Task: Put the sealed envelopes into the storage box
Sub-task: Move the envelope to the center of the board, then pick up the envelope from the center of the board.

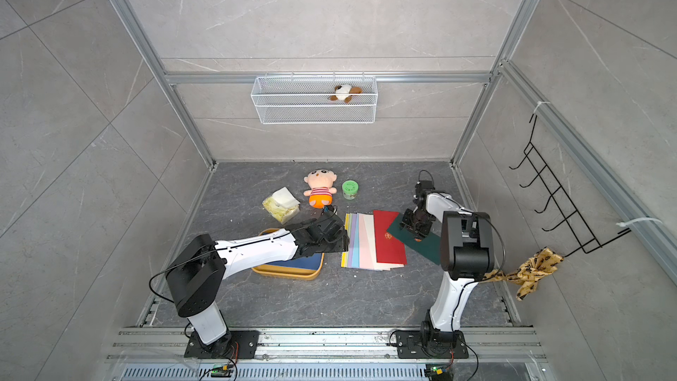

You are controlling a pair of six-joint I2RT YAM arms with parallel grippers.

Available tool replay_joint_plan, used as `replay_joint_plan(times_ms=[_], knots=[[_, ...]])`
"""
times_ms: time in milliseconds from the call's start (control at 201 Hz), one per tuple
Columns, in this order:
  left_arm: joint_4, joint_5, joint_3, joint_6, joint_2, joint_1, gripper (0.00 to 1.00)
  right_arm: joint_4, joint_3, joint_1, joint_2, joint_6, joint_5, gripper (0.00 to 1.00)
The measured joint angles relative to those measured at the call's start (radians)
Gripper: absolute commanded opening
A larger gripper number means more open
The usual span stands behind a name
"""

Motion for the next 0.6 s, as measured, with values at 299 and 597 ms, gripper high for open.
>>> replay_joint_plan(times_ms=[299, 597], knots=[[0.008, 0.028, 0.021, -0.002, 0.048, -0.018, 0.65, -0.014, -0.026, 0.173, -0.089, 0.047, -0.063, 0.60], [0.018, 0.077, 0.111, -0.011, 0.114, -0.064, 0.58, -0.027, 0.051, 0.044, -0.034, -0.036, 0.056, 0.61]])
